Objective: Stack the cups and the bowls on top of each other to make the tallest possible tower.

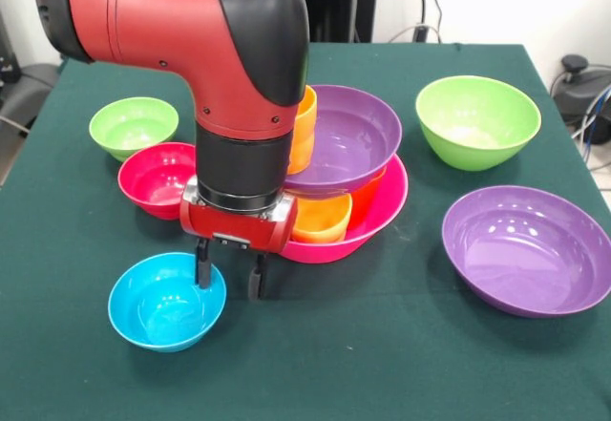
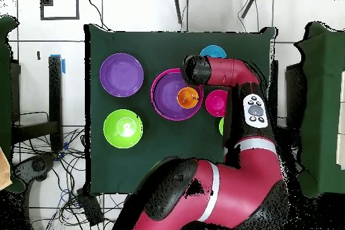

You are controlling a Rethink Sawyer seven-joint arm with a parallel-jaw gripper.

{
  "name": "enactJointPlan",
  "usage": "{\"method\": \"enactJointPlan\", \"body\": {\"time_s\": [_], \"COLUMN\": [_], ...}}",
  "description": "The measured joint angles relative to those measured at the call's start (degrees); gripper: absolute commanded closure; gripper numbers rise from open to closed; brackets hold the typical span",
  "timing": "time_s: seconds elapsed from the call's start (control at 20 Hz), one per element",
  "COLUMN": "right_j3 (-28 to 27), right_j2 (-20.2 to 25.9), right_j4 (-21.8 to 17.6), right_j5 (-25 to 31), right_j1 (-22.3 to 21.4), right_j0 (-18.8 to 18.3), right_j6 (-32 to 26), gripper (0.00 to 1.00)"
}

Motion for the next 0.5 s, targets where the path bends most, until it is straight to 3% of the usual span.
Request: {"method": "enactJointPlan", "body": {"time_s": [0.5], "right_j3": [-1.2], "right_j2": [-2.3], "right_j4": [0.0], "right_j5": [-0.8], "right_j1": [1.0], "right_j0": [0.7], "right_j6": [0.0], "gripper": [0.00]}}
